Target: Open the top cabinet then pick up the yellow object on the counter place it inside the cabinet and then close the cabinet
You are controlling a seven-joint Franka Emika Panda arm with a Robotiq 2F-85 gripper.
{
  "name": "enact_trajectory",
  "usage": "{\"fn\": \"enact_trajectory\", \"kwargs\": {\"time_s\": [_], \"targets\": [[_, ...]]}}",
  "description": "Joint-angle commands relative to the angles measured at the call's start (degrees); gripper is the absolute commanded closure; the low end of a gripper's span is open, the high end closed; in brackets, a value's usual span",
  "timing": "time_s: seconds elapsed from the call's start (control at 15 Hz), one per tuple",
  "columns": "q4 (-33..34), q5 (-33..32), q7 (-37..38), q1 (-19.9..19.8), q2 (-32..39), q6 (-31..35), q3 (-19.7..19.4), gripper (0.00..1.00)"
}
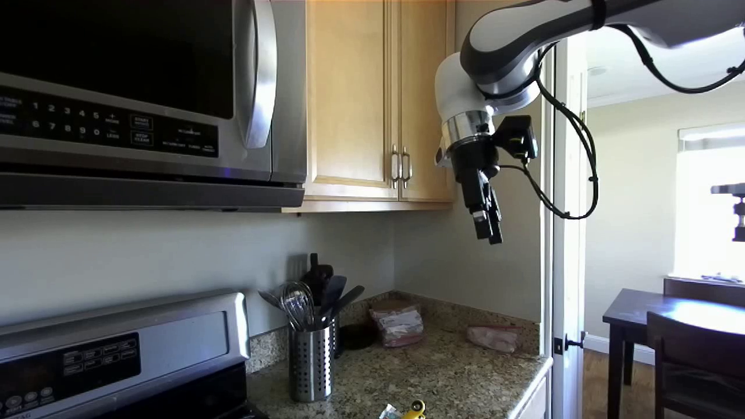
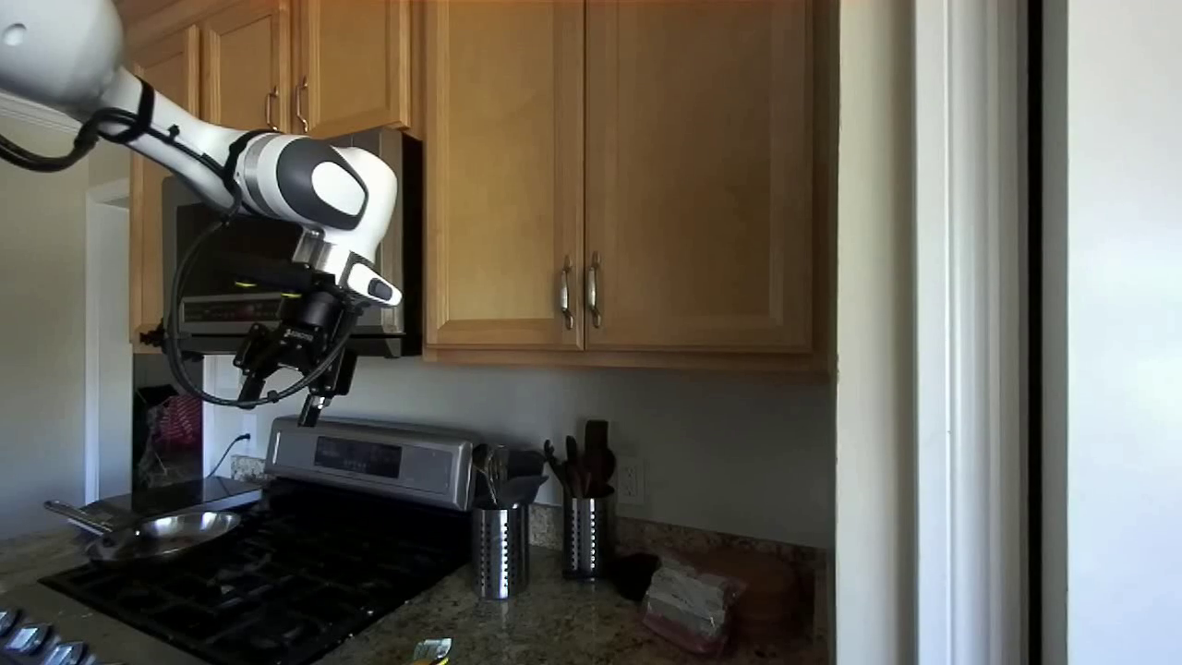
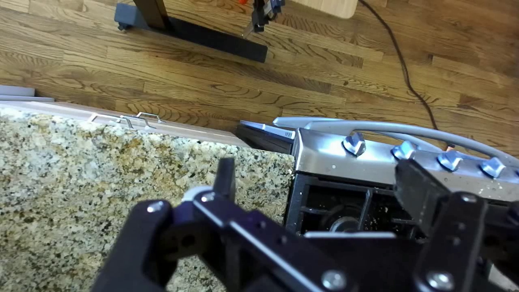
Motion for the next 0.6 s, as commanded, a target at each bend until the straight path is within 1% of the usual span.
{"fn": "enact_trajectory", "kwargs": {"time_s": [0.0,0.13,0.53], "targets": [[-0.7,0.1,-0.2,-1.0,0.2,1.8,1.2,0.00],[-1.2,-0.2,0.0,-1.4,0.4,4.8,1.2,0.00],[-0.5,-8.3,-1.1,-3.1,1.1,15.8,0.7,0.00]]}}
